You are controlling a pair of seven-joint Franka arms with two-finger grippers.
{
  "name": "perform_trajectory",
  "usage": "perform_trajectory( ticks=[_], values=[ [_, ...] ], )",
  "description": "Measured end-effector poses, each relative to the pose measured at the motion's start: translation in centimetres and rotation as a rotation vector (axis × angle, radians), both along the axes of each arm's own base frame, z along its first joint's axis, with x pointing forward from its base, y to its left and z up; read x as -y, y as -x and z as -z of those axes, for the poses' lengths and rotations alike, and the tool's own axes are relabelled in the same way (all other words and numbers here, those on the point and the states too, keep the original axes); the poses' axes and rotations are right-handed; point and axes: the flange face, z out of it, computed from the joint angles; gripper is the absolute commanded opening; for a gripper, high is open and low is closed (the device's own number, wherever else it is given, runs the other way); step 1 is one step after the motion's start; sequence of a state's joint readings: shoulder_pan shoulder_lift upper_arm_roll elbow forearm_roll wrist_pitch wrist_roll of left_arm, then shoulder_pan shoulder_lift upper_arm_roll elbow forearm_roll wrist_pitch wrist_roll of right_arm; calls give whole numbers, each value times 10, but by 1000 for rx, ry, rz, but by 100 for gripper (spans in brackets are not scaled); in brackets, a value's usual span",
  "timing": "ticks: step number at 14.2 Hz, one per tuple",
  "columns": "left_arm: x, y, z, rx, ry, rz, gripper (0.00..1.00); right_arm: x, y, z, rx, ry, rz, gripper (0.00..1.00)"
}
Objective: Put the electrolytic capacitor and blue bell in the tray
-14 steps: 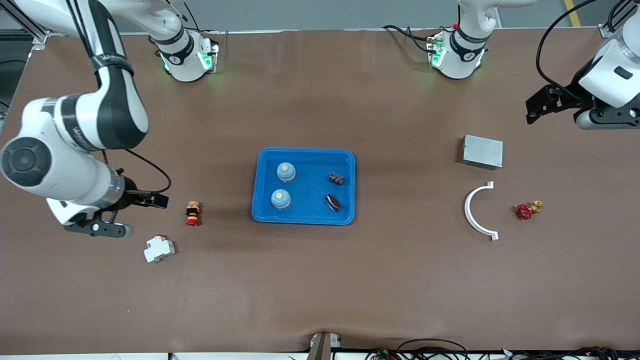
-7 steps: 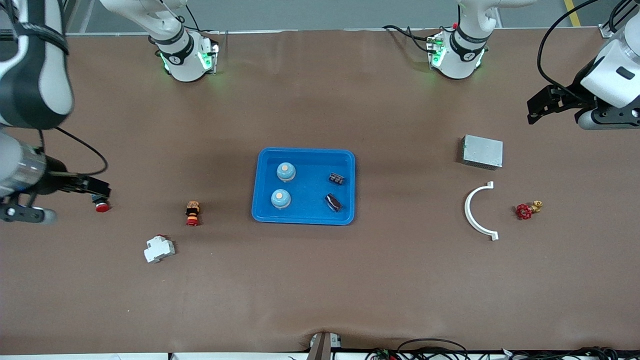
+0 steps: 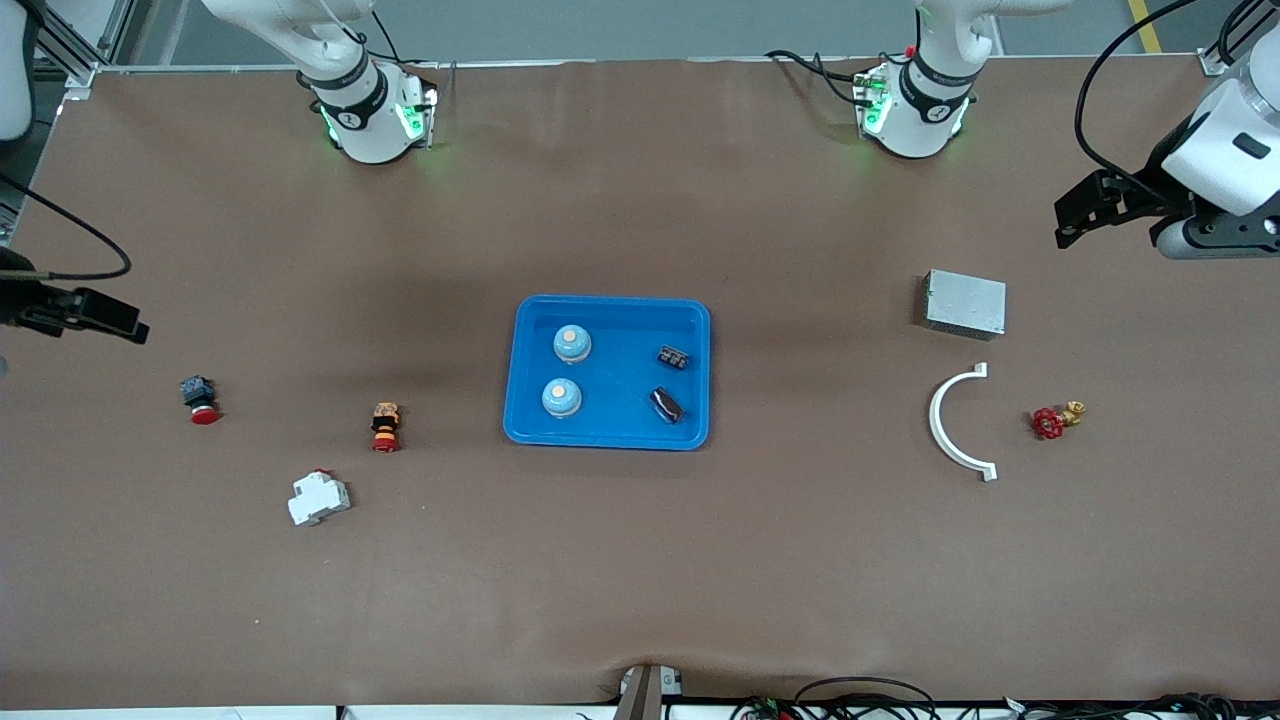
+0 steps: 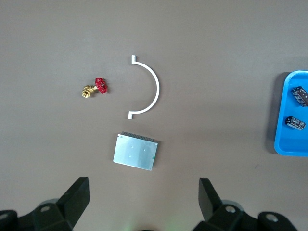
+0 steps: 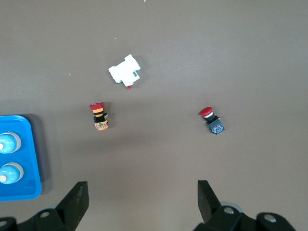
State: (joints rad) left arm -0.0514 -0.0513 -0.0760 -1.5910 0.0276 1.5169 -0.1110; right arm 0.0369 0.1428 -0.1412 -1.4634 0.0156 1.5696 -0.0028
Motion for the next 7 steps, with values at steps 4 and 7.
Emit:
perform_trajectory(
  ticks=[4,7],
  values=[
    [0,0,-1,2,0,0,100,2,24,-29,5,-9,4,100],
    [0,0,-2,4,0,-1,100,3,37,-33,3,-15,4,100]
  ],
)
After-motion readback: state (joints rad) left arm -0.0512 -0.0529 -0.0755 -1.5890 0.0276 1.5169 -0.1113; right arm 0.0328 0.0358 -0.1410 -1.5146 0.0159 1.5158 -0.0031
